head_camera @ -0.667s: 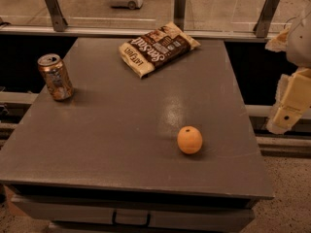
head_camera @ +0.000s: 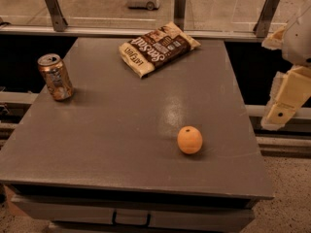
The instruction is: Pick brown chip bag
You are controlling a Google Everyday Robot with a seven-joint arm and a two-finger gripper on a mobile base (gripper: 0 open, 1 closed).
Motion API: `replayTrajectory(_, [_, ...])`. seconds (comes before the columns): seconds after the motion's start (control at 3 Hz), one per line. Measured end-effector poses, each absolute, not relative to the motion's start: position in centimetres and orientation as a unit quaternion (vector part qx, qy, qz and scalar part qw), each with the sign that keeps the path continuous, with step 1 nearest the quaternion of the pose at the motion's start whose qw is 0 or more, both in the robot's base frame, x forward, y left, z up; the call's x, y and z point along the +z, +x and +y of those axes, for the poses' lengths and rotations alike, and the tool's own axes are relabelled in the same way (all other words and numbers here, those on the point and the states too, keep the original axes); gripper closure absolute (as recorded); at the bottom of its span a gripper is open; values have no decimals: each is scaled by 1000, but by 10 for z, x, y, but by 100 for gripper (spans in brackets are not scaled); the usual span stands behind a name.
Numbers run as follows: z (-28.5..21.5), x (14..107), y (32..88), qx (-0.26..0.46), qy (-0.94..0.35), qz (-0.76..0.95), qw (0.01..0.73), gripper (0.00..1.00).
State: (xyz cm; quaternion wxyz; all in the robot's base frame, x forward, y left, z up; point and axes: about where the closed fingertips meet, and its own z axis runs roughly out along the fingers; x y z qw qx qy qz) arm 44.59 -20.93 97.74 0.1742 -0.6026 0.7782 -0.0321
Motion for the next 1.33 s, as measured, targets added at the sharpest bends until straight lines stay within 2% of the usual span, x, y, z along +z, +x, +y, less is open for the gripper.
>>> replayTrajectory(0.33, [-177,968,484,-15,-616,759,209,0])
replayTrajectory(1.0, [-91,963,613,21,-610,719,333,0])
replayTrajectory(1.33, [-91,963,613,21,-610,719,332,0])
